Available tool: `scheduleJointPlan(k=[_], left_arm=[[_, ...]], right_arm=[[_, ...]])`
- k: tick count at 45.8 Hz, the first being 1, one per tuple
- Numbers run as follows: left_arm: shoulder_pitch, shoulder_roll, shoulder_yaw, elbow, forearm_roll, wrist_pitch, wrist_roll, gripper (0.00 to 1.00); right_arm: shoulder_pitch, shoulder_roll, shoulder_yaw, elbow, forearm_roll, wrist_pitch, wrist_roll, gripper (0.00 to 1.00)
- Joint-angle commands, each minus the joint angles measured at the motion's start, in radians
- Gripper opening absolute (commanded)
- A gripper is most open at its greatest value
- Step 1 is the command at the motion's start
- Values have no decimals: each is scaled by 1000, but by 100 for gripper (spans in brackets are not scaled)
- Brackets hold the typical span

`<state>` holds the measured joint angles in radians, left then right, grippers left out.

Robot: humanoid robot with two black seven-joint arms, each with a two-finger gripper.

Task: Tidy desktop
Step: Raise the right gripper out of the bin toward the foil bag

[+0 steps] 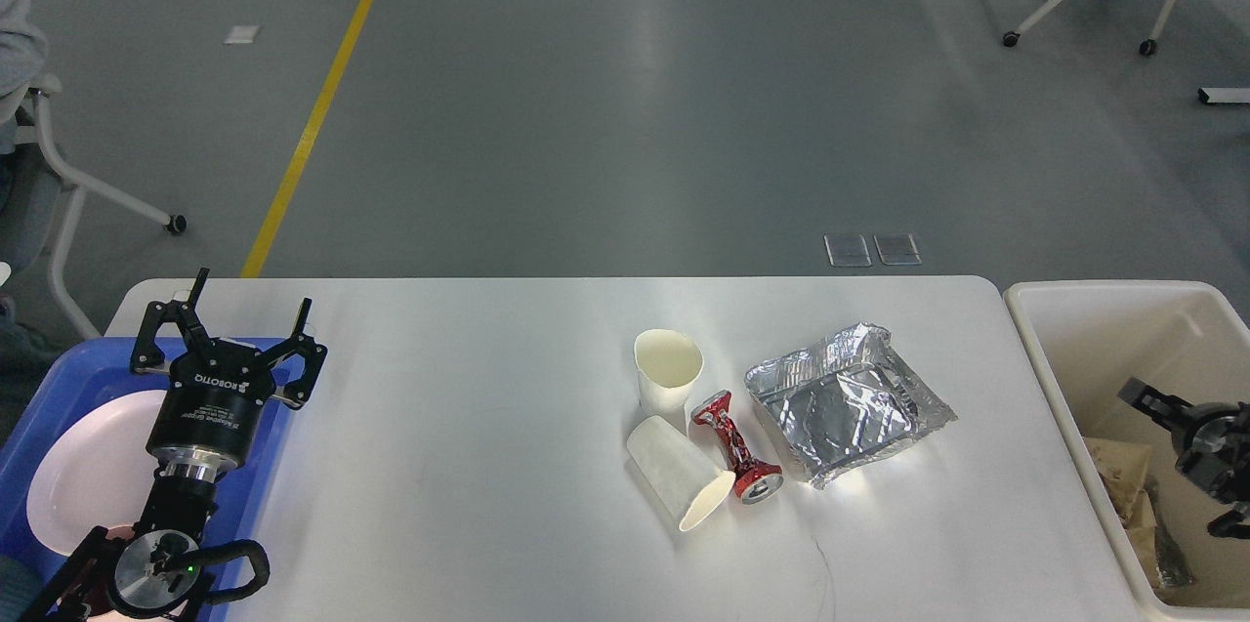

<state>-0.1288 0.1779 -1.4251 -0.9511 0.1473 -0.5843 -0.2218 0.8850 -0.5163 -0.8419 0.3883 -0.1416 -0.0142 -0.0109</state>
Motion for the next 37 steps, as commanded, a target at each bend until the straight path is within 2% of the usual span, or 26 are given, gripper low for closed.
scheduleJointPlan(k=[1, 5, 12, 20, 24, 29, 37], left_arm=[[0, 0, 0, 0, 0, 0, 1, 96], [0, 0, 0, 0, 0, 0, 1, 96], [0, 0, 0, 0, 0, 0, 1, 96], [0, 0, 0, 0, 0, 0, 1, 96], [0, 0, 0, 0, 0, 0, 1, 96], [0, 0, 0, 0, 0, 1, 1, 96], [0, 0, 0, 0, 0, 0, -1, 96]], right_arm=[[188, -77, -6, 162, -196, 134, -7, 100], [336, -110, -9, 251, -269, 301, -14, 100], [563, -105, -72, 297, -277, 545, -14, 100], [851, -96, -115, 449, -274, 764, -14, 100], [951, -53, -155, 512, -276, 871, -15, 100], [1110, 41, -241, 616, -271, 974, -15, 100], [1348, 74, -290, 877, -155, 974, -26, 100]])
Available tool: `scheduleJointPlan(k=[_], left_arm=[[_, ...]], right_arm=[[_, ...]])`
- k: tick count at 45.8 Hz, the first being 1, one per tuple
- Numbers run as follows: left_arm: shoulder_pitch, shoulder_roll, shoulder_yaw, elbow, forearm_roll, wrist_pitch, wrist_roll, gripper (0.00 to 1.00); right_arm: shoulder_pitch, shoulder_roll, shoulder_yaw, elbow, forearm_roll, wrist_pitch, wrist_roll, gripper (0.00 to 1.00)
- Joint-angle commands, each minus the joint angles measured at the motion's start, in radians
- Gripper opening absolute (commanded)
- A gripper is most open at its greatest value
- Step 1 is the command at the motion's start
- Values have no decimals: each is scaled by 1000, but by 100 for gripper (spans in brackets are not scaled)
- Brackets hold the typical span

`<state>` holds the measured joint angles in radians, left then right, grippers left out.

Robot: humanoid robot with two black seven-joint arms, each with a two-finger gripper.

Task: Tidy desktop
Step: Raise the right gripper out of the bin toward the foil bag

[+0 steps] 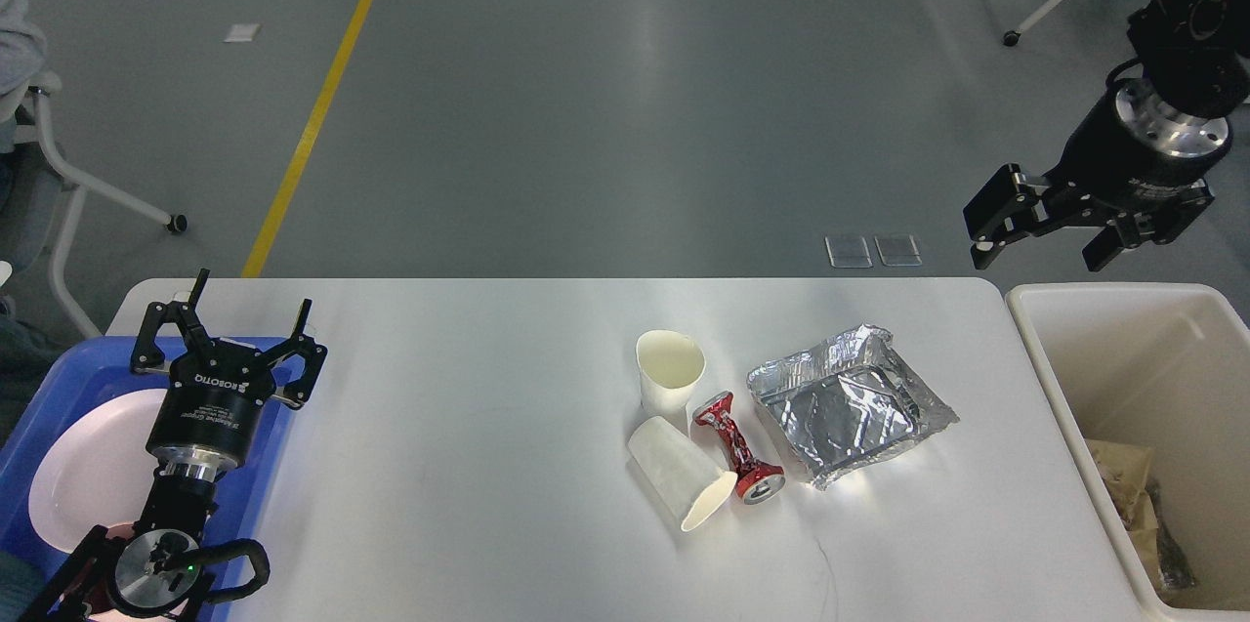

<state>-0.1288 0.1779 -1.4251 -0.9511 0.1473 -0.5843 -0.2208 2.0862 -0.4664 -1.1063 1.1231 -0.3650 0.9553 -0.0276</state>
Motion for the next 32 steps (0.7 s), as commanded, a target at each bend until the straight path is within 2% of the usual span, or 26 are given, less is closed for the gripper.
scheduleJointPlan(k=[1, 16, 32], left_arm=[[0, 0, 0, 0, 0, 0, 0, 96], [2, 0, 0, 0, 0, 0, -2, 96], [0, 0, 0, 0, 0, 0, 0, 96]], right_arm=[[175, 29, -29, 171, 80, 5, -12, 100], [417, 77, -27, 486, 210, -33, -54, 100], [408, 75, -40, 491, 212, -101, -64, 100]])
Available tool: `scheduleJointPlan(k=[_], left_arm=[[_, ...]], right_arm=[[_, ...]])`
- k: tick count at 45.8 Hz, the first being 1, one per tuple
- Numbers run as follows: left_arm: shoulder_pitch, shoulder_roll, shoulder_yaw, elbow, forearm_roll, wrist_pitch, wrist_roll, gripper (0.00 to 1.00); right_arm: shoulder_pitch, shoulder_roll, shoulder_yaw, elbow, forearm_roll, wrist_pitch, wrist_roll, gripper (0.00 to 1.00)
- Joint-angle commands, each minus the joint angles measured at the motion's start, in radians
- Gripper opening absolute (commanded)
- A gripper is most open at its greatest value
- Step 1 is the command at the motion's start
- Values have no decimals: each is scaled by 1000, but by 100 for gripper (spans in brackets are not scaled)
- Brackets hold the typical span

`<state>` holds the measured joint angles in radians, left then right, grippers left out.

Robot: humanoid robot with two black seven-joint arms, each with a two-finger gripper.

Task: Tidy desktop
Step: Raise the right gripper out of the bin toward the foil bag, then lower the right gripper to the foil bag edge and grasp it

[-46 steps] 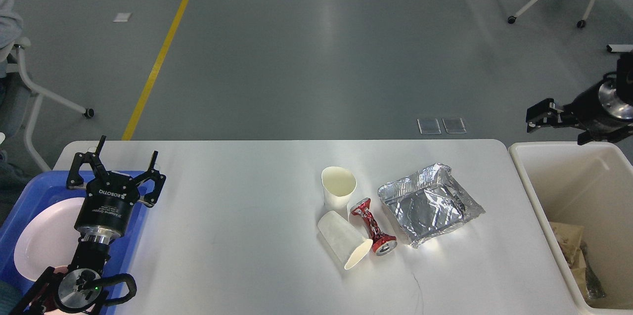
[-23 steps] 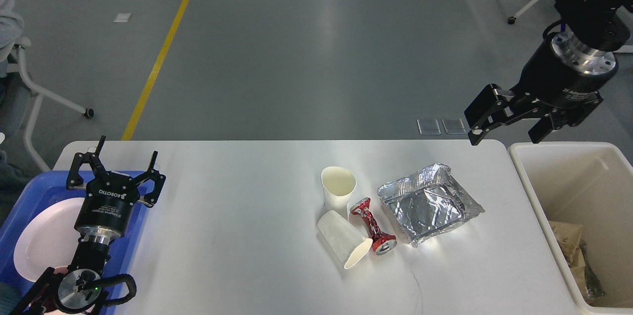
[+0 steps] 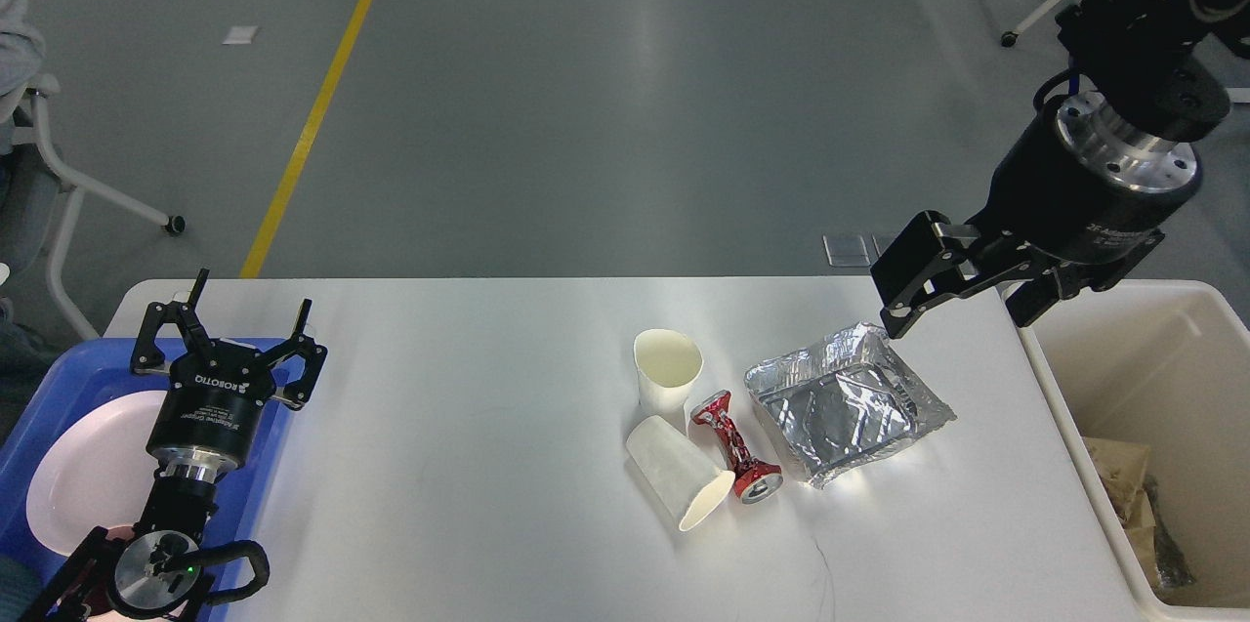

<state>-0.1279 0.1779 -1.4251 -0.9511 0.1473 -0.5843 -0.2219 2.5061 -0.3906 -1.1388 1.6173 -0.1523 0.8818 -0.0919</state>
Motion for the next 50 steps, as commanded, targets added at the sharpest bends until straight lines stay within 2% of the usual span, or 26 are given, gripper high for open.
scheduleJointPlan(k=[1, 17, 27, 32, 35, 39, 50], left_arm=[[-1, 0, 0, 0, 0, 0, 1, 96], [-1, 0, 0, 0, 0, 0, 1, 96], [-1, 0, 0, 0, 0, 0, 1, 96], [-1, 0, 0, 0, 0, 0, 1, 96], [-1, 0, 0, 0, 0, 0, 1, 96], [-1, 0, 0, 0, 0, 0, 1, 96], [-1, 0, 0, 0, 0, 0, 1, 96]], right_arm=[[-16, -1, -9, -7, -3, -35, 0, 100], [-246, 2, -1, -109, -141, -211, 17, 99], [-551, 4, 8, -361, -250, -290, 40, 98], [-723, 39, 30, -525, -244, -304, 47, 100], [-789, 55, 42, -568, -234, -304, 46, 100], [-831, 62, 50, -566, -173, -297, 44, 100], [-888, 114, 37, -562, 273, -290, 14, 100]])
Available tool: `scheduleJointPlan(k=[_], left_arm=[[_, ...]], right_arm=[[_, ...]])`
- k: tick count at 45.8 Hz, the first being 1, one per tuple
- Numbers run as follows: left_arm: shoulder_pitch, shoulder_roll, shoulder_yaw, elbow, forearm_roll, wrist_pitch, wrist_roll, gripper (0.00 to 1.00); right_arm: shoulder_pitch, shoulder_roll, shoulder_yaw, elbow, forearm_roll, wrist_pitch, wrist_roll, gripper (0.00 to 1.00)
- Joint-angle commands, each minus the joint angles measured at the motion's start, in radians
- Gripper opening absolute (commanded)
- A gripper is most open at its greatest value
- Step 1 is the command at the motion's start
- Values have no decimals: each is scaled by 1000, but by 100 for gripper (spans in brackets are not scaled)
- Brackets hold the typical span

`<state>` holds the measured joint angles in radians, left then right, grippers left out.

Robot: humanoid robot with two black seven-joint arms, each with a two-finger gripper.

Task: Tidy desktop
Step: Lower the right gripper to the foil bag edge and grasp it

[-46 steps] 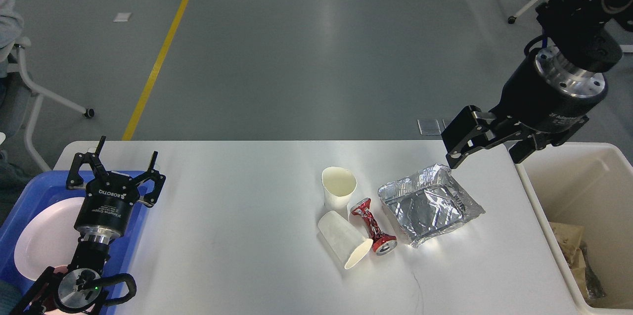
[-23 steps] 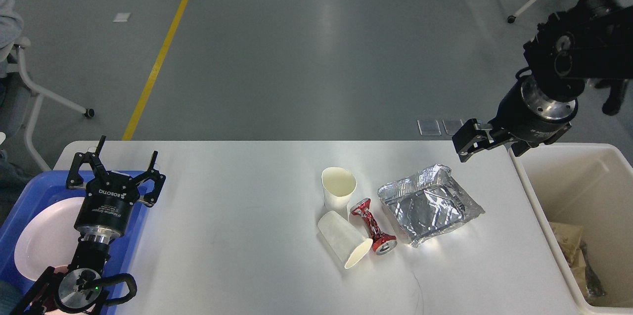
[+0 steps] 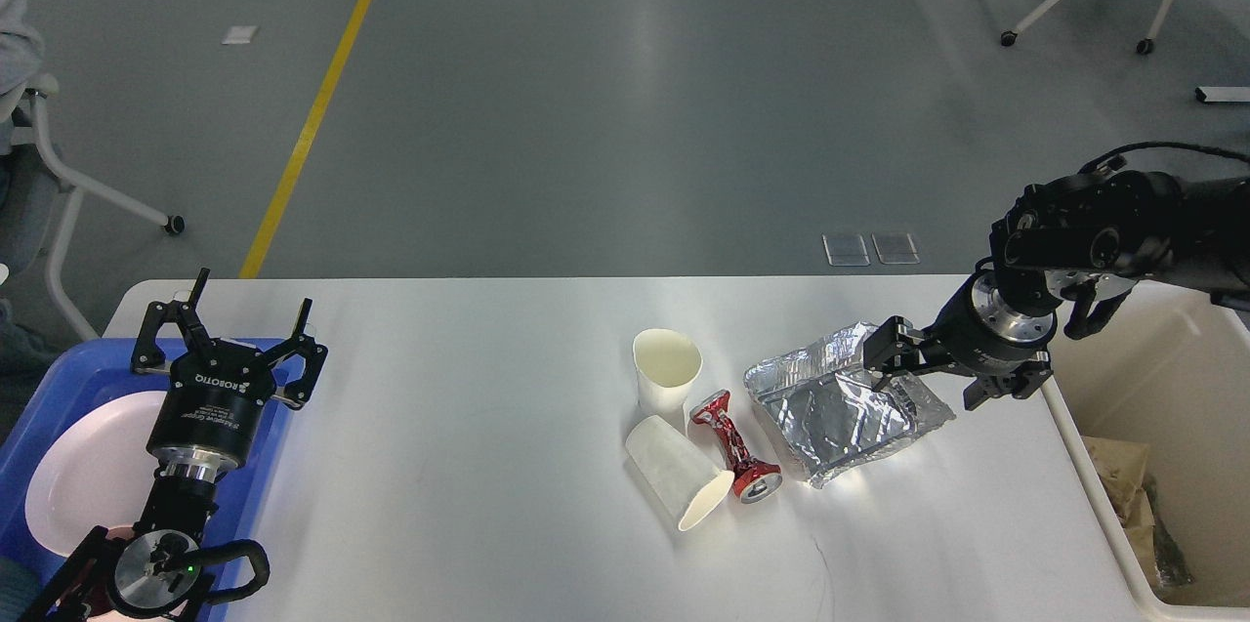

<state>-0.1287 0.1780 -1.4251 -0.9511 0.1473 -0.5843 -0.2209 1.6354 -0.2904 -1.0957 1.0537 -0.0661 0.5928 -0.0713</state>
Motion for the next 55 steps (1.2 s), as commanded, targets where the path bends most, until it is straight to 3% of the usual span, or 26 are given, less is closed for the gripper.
scheduleJointPlan(k=[1, 10, 23, 48, 52, 55], left_arm=[[0, 0, 0, 0, 0, 0, 0, 96], [0, 0, 0, 0, 0, 0, 0, 96], [0, 0, 0, 0, 0, 0, -2, 96], [0, 0, 0, 0, 0, 0, -2, 96], [0, 0, 0, 0, 0, 0, -2, 96], [0, 0, 0, 0, 0, 0, -2, 96]], right_arm=[[-20, 13, -7, 2, 222, -2, -5, 100], [-103, 22, -16, 2, 520, -39, -7, 99], [-241, 39, -7, 35, 715, -410, -5, 100], [-368, 82, 11, -95, 799, -465, -5, 93], [-370, 85, 11, -103, 819, -470, -5, 85], [-374, 88, 11, -103, 829, -470, -5, 72]])
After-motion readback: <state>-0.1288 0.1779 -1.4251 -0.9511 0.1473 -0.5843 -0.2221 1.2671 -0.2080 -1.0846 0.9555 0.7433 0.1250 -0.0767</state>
